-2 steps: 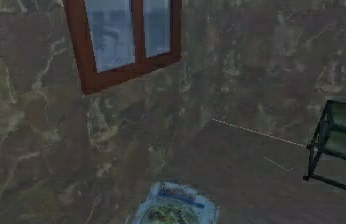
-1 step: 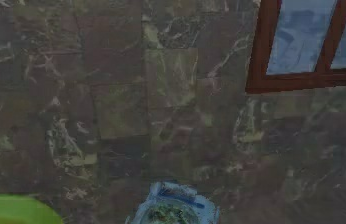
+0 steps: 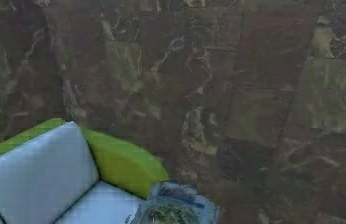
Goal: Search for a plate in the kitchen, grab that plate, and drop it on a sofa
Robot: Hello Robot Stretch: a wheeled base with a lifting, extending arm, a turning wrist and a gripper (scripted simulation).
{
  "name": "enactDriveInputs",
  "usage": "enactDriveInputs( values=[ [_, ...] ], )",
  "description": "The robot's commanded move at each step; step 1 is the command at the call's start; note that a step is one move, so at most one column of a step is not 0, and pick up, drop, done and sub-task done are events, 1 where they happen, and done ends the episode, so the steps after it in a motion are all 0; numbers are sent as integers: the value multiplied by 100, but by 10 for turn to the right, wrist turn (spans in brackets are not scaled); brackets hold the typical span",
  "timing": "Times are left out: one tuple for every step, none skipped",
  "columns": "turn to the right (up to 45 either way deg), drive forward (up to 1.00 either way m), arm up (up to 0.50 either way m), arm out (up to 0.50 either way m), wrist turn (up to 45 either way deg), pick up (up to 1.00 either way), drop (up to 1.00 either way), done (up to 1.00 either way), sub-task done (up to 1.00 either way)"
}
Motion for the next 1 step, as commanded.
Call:
enactDriveInputs(
  values=[
    [450,0,0,0,0,0,0,0,0]
  ],
)
